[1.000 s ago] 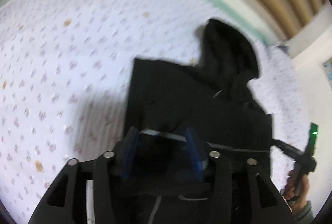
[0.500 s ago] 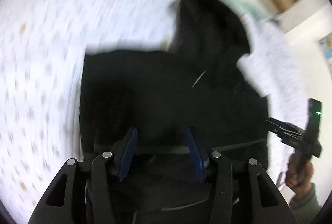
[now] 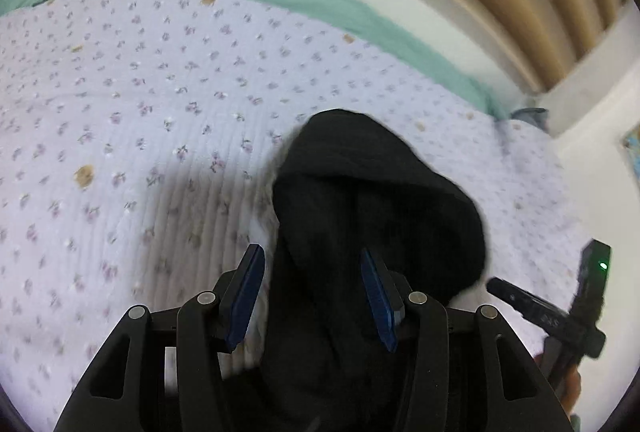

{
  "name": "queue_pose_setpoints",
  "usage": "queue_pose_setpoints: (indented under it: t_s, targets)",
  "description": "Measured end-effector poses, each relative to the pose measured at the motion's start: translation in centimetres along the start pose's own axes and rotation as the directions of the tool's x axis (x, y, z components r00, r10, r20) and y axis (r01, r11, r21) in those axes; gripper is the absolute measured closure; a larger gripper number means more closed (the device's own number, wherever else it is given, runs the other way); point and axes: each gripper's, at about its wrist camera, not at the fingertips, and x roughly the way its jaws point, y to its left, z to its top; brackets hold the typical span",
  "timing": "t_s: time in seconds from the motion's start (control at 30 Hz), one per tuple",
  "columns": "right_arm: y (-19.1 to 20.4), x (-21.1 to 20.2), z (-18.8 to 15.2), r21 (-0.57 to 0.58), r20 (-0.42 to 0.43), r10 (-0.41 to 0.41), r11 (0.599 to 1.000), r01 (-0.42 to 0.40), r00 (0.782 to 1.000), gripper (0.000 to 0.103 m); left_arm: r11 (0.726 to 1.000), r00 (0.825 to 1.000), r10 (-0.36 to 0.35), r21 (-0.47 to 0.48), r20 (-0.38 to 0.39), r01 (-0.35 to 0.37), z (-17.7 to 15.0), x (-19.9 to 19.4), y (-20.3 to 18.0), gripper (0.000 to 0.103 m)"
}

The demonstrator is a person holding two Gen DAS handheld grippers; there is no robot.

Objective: Fold large clothes

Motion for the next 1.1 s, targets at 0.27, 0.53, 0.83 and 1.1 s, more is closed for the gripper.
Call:
queue_pose_setpoints:
  t_s: [0.27, 0.53, 0.83, 1.1]
  targets:
    - [-0.8, 5.7, 0.0, 0.06, -0.058, 0.066, 0.996, -0.063, 0.996, 0.066, 0.997, 1.0, 0.003, -0.073, -0.008, -0.004, 0.7, 5.2, 1.5, 0.066]
    - [0.4, -0.3, -1.5, -0.066, 0.089, 0.008, 0.998, -0.002, 0.996, 0.096, 0.975, 0.996, -0.089, -0.202, 0.018, 0.091, -1.2, -0.1, 7.0, 0.091]
    - [1.1, 8.1, -4.0, -0.152, -0.085, -0.069, 0.987, 0.056, 0.994, 0.096, 0.985, 0.99, -0.029, -0.171, -0.138, 0.006, -3.3, 7.3, 9.7, 0.085]
    - [-0.4, 2.6, -4.9, -0.161, -0.057, -0.017, 0.987, 0.008, 0.998, 0.068, 0.998, 0.996, 0.057, -0.022, -0.069, -0.059, -4.0, 0.2, 8.1, 0.069]
